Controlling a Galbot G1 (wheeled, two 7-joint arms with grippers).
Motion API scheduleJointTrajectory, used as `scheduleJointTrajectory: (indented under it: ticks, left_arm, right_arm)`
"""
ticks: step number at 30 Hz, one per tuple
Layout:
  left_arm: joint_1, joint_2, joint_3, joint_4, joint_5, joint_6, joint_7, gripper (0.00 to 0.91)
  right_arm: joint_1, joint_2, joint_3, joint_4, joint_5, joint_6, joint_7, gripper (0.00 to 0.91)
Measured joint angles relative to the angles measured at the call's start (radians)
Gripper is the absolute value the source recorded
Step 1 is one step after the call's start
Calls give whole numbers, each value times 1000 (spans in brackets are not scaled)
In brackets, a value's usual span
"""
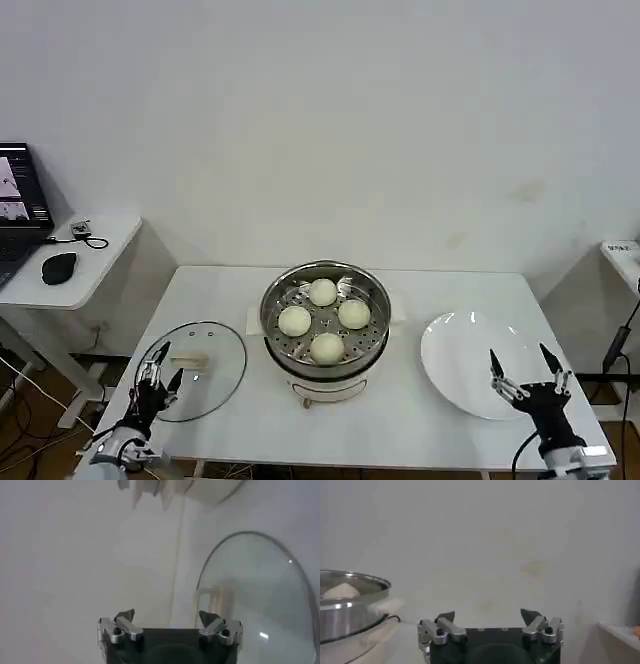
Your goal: Take steamed baozi put them in steamer then cover it.
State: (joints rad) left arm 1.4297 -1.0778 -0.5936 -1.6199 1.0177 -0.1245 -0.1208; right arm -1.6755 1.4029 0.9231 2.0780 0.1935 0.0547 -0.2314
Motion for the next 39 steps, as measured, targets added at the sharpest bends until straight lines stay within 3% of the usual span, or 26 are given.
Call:
scheduleJointTrajectory:
  ticks: [20,22,24,25,39]
  left_arm:
    - [-157,6,77,138,34,3,-3,907]
    - [-171,5,83,143,35,3,-2,353]
    - [-184,3,90,148,39,4,0,50]
    - [-189,1,93,152,42,4,0,0]
    - [-231,-22,109,210,77,-9,-15,0]
  right_arm:
    - [-41,24,-2,0,-26,16,-6,907]
    - [-43,26,-2,0,-30,18,-6,907]
    - [-44,28,-4,0,-31,19,-6,907]
    - [-45,29,-4,0,-32,19,-7,907]
    - [-58,26,8,5,-31,21,-10,907]
